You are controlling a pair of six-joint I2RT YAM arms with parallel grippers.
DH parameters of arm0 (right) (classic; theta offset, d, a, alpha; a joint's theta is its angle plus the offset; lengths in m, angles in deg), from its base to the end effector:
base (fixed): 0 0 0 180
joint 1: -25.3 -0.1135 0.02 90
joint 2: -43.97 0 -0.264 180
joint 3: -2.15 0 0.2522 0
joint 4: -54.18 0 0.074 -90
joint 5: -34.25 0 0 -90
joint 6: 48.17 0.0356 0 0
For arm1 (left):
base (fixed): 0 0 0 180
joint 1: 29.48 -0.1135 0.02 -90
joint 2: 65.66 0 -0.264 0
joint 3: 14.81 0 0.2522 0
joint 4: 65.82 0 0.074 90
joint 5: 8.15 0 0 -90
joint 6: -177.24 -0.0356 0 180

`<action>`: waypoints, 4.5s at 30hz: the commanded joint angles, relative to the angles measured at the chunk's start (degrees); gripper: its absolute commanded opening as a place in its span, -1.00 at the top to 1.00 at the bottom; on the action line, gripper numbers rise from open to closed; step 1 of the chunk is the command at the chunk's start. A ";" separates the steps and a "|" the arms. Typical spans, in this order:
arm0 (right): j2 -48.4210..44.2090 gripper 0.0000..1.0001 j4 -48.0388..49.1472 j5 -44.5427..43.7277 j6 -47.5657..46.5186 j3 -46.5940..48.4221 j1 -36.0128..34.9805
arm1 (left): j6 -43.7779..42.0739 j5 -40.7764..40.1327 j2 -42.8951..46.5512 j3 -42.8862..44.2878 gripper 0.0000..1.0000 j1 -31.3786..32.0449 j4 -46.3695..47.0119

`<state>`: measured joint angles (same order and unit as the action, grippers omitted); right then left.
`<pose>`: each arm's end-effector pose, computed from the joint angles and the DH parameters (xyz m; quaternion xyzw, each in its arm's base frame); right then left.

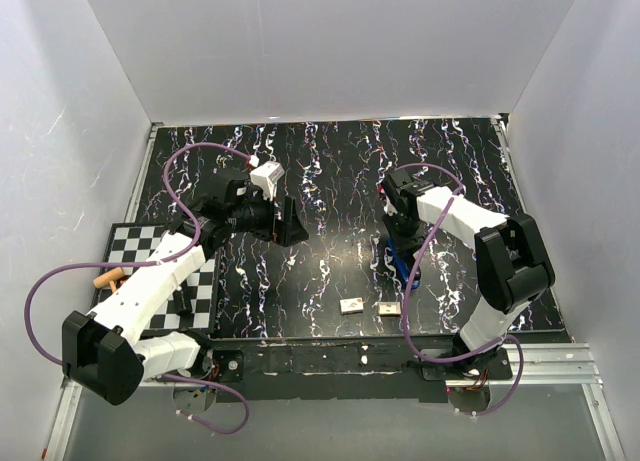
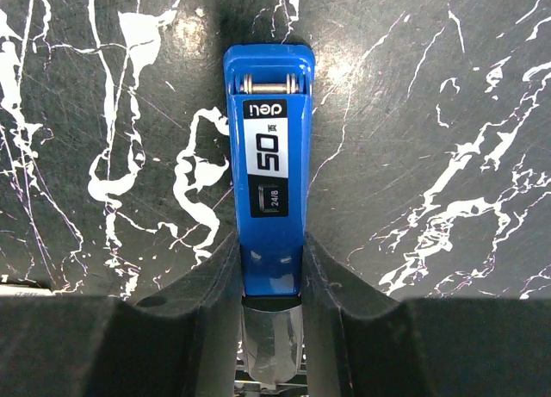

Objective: Unload the staples from the stapler

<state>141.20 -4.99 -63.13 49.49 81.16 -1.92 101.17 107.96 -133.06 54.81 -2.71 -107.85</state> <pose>0.2837 0.1408 0.1899 -0.1615 0.9787 -0.0282 0.1237 0.2179 -0.1275 0.2992 0.1938 0.8660 -0.3355 0.3162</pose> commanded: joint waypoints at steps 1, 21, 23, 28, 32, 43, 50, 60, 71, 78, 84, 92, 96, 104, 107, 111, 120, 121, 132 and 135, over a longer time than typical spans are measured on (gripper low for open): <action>-0.55 0.72 -1.44 -1.15 -0.89 4.26 0.06 | -0.31 -0.18 1.30 -0.04 -0.96 0.04 0.06; 5.25 0.79 -1.62 6.93 -32.77 22.63 -7.05 | -0.40 -2.02 3.23 -0.66 -0.96 0.04 0.41; 5.60 0.78 -1.35 9.63 -37.52 22.72 -7.23 | -0.31 -1.94 3.59 -0.92 -0.96 0.04 0.67; 5.25 0.81 0.23 18.17 -48.86 20.89 -7.67 | -0.22 -1.94 4.11 -0.92 -0.96 0.04 1.03; 6.21 0.81 1.81 22.58 -54.67 20.87 -8.72 | -0.13 -1.94 4.82 -1.01 -0.96 0.04 1.29; 16.49 0.77 -1.26 20.83 -61.45 30.02 -13.82 | -0.57 0.35 11.58 -3.21 -0.96 0.13 5.33; 20.54 0.75 -1.79 19.51 -62.68 32.48 -17.16 | -0.40 1.05 12.64 -3.47 -0.97 0.13 6.30; 22.12 0.41 -1.17 19.77 -59.87 32.92 -18.57 | -0.40 2.19 13.26 -3.91 -0.96 0.13 7.09; 20.28 0.03 -1.09 19.51 -58.99 33.18 -18.57 | -0.49 2.28 13.08 -3.91 -0.96 0.13 7.09; 10.11 -0.18 2.60 17.75 -55.31 28.01 -17.61 | -0.92 2.19 14.05 -4.44 -0.96 0.13 7.79; -5.10 -0.36 12.88 13.80 -46.88 15.36 -16.46 | -1.45 1.32 13.87 -4.79 -0.96 0.22 8.23; -19.43 -0.69 14.90 1.33 -26.59 11.22 -16.28 | -3.04 -0.88 14.22 -5.93 -0.96 0.22 11.30; -27.34 -0.76 19.20 0.62 -17.37 5.69 -16.28 | -3.74 -1.41 14.14 -6.20 -0.96 0.22 15.17; -33.85 -0.85 18.34 -9.95 -0.45 -3.64 -15.67 | -13.66 3.41 3.97 1.16 -0.96 0.57 13.97; -35.26 -0.85 16.24 -8.18 0.86 -4.08 -15.67 | -17.36 6.32 -5.79 8.38 -0.96 1.10 8.07; -39.30 -0.86 17.54 -7.57 4.55 -7.50 -15.75 | -22.35 3.26 -13.36 11.46 -0.96 3.99 9.46; -47.12 -0.86 12.80 -2.13 6.14 -12.25 -15.67 | -34.40 -2.81 -28.83 18.94 -0.96 8.13 9.55; -48.18 -0.86 12.71 -1.33 6.31 -12.86 -15.67 | -35.20 -3.43 -29.89 19.11 -0.96 8.56 10.16; -51.79 -0.84 13.06 3.60 8.69 -17.97 -15.76 | -43.03 -12.14 -38.25 18.33 -0.96 13.93 16.93; -51.70 -0.84 13.76 3.95 8.69 -18.93 -15.84 | -43.55 -11.61 -39.30 18.06 -0.96 14.28 17.37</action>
<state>89.82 7.20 -60.92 57.25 63.22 -17.53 60.41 97.51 -172.40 72.51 11.27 -93.40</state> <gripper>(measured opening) 0.919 0.981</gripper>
